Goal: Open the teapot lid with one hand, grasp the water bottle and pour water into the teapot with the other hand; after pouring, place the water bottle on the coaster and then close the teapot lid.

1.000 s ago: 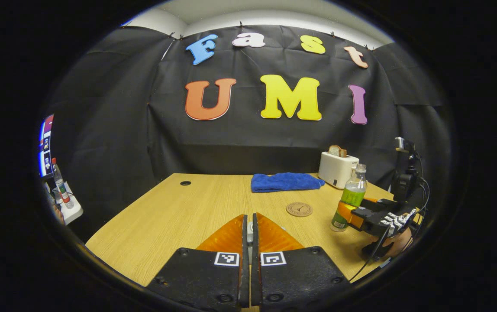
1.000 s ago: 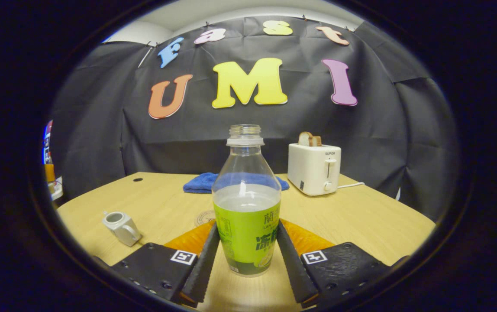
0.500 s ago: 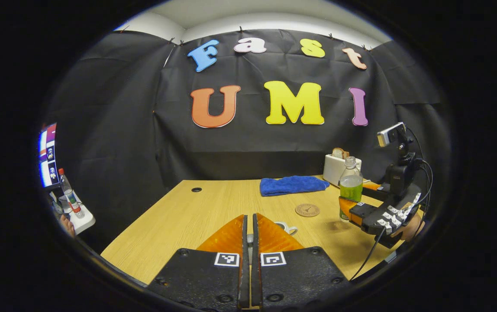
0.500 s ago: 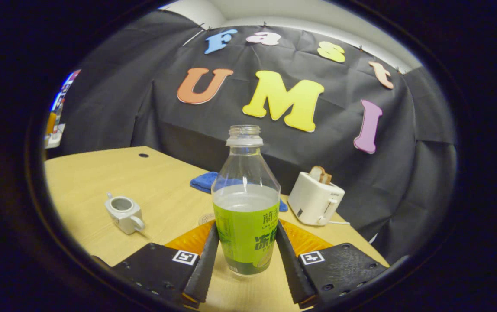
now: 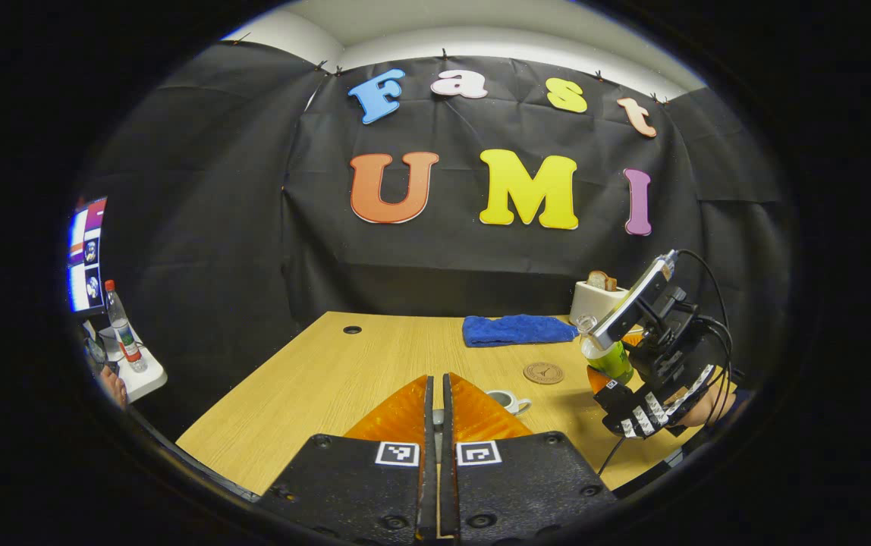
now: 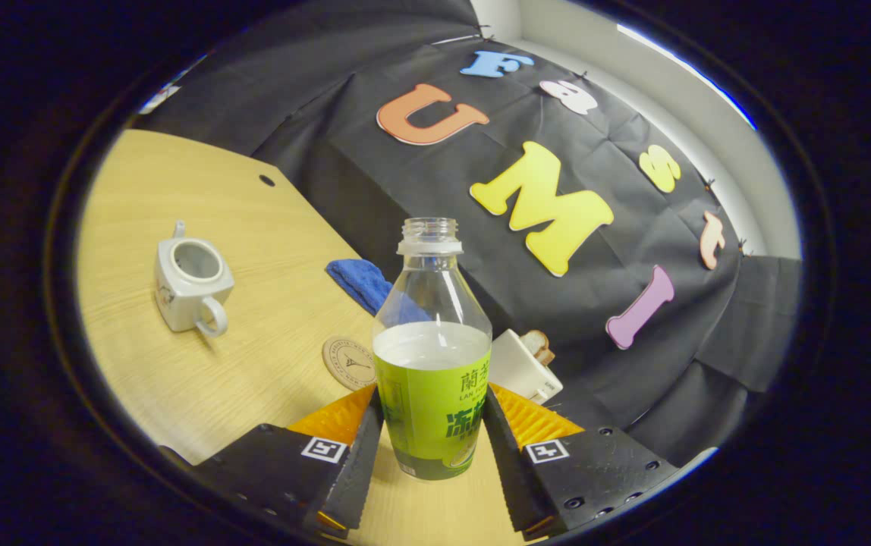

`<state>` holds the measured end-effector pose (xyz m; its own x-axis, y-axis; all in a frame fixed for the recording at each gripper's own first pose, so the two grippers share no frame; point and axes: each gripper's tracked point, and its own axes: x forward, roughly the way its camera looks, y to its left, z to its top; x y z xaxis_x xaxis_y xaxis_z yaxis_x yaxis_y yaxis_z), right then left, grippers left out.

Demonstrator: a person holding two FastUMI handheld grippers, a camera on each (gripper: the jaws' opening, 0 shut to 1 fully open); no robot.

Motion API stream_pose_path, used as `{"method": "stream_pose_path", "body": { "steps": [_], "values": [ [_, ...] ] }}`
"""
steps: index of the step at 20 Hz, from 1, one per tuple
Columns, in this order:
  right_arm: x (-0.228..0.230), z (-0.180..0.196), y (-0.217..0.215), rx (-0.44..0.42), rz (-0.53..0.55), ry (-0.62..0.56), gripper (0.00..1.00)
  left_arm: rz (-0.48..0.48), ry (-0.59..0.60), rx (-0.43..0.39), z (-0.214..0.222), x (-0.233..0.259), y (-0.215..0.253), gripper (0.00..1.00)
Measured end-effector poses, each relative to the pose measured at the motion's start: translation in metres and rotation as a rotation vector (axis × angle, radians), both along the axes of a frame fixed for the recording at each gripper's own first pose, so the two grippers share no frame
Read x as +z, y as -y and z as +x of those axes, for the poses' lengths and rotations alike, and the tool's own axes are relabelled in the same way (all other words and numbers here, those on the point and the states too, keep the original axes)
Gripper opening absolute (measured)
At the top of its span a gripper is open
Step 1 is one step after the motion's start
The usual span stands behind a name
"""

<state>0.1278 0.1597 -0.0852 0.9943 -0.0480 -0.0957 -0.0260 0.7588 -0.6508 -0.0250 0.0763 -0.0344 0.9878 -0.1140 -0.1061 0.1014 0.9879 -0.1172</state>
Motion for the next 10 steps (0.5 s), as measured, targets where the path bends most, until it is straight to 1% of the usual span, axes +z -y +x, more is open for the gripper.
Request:
{"method": "stream_pose_path", "body": {
  "steps": [5, 10],
  "values": [
    [-0.005, 0.003, -0.022, 0.037, -0.189, 0.006, 0.71, 0.006, 0.007, -0.019, -0.001, -0.001, -0.005, 0.05],
    [-0.012, 0.003, -0.038, 0.061, -0.425, 0.011, 0.72, -0.032, 0.019, -0.024, -0.002, 0.002, -0.010, 0.04]
  ]
}}
